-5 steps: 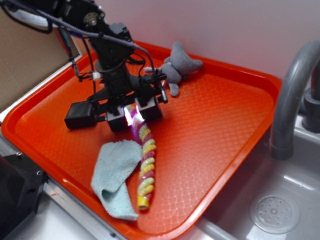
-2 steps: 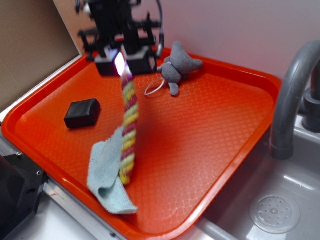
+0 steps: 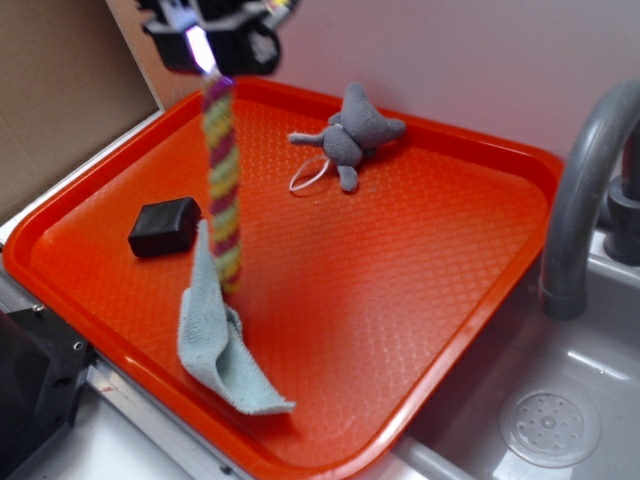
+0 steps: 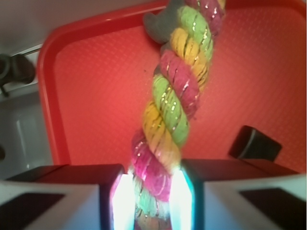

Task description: Grab the multicolored rope.

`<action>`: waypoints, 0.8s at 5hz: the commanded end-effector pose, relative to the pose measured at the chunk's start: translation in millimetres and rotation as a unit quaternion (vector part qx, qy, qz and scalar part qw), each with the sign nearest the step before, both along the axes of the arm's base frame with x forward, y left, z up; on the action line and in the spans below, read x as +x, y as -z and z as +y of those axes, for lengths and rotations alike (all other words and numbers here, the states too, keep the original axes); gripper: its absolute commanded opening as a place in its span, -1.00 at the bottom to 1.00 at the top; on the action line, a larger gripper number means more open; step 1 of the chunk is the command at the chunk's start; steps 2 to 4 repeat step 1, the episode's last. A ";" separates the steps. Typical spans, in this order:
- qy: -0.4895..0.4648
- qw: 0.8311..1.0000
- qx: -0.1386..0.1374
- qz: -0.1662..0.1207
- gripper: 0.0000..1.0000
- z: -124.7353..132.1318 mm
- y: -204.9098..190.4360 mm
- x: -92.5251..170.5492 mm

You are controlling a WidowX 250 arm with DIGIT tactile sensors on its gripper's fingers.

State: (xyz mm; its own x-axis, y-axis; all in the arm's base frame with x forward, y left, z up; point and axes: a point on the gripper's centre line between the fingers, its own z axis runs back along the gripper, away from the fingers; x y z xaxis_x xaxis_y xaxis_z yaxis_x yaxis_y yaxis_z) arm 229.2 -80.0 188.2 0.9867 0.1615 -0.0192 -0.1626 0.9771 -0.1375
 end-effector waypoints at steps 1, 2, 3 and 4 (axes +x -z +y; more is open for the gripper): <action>0.041 0.999 -0.023 -0.028 -1.00 10.8 -47.5 -2.4; 0.041 0.999 -0.023 -0.028 -1.00 10.8 -47.5 -2.4; 0.041 0.999 -0.023 -0.028 -1.00 10.8 -47.5 -2.4; 0.041 0.999 -0.023 -0.028 -1.00 10.8 -47.5 -2.4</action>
